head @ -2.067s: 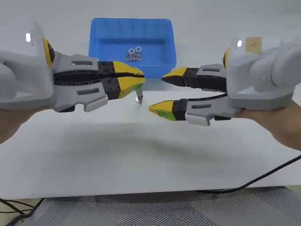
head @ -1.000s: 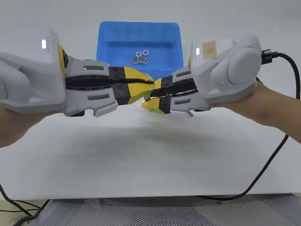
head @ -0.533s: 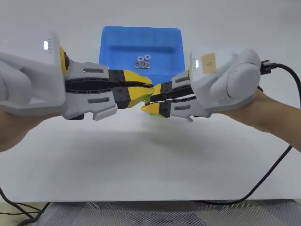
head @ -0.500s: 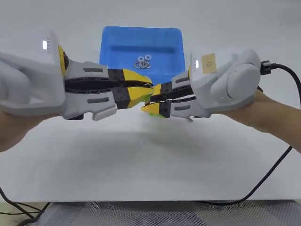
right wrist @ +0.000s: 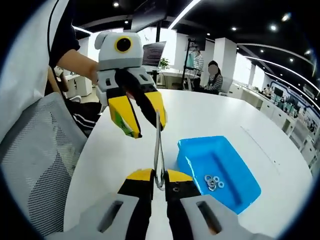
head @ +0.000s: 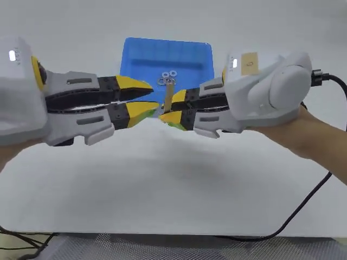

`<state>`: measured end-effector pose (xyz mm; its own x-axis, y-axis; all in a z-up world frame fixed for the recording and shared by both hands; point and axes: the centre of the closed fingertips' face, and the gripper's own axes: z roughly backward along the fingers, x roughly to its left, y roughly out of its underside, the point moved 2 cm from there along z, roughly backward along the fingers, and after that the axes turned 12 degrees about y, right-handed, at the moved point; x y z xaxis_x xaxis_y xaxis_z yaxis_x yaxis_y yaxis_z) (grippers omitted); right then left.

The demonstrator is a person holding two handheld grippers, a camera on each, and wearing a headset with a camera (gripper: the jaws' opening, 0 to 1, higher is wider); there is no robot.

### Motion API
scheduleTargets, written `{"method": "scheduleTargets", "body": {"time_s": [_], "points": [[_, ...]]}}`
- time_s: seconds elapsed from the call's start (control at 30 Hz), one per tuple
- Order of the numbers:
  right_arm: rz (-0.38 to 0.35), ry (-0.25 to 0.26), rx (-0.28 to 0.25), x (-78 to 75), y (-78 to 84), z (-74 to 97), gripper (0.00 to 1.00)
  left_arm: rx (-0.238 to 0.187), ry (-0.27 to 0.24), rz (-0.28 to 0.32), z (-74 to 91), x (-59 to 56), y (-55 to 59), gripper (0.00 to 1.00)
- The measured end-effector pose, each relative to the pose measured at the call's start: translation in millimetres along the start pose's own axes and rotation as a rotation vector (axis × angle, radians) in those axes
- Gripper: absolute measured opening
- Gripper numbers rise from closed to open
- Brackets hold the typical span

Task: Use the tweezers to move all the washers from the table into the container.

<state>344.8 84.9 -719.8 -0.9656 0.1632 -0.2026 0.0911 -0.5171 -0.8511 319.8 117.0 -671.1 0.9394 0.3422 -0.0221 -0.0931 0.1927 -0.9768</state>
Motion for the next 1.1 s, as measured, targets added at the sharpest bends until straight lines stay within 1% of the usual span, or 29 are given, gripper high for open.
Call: {"method": "scheduleTargets", "body": {"time_s": [0.07,0.23,0.43,0.53,0.63,0.77,0.87,0.93,0.97,1.1], "points": [[0.004,0.014,-0.012,-4.7,-10.4,2.8,0.09,0.006,-0.016,-0.005,6.5,-1.3,1.1,0.18],[0.028,0.057,-0.04,-18.0,-29.7,9.2,0.09,-0.003,-0.046,0.001,20.6,-2.5,1.1,0.2],[0.02,0.115,-0.054,-40.3,-42.1,14.0,0.09,-0.018,-0.09,0.021,31.6,-3.3,1.3,0.23],[0.028,0.14,-0.059,-50.7,-44.6,14.4,0.09,-0.024,-0.103,0.03,32.4,-5.1,0.5,0.25],[0.02,0.151,-0.053,-60.8,-43.5,11.6,0.09,-0.033,-0.112,0.042,32.2,-6.2,0.3,0.26],[0.002,0.164,-0.055,-74.8,-42.5,6.4,0.09,-0.034,-0.119,0.049,33.9,-6.6,1.6,0.26],[-0.004,0.169,-0.061,-84.3,-42.0,0.6,0.09,-0.018,-0.118,0.067,36.4,-6.8,3.8,0.28],[-0.018,0.164,-0.062,-87.9,-39.8,-3.7,0.09,-0.012,-0.121,0.071,37.8,-4.9,4.5,0.31],[-0.021,0.161,-0.059,-88.7,-37.9,-5.7,0.09,-0.009,-0.125,0.084,38.4,-3.3,5.4,0.32],[-0.017,0.143,-0.029,-90.3,-25.0,-16.4,0.09,-0.012,-0.144,0.094,39.9,1.6,7.1,0.4]]}}
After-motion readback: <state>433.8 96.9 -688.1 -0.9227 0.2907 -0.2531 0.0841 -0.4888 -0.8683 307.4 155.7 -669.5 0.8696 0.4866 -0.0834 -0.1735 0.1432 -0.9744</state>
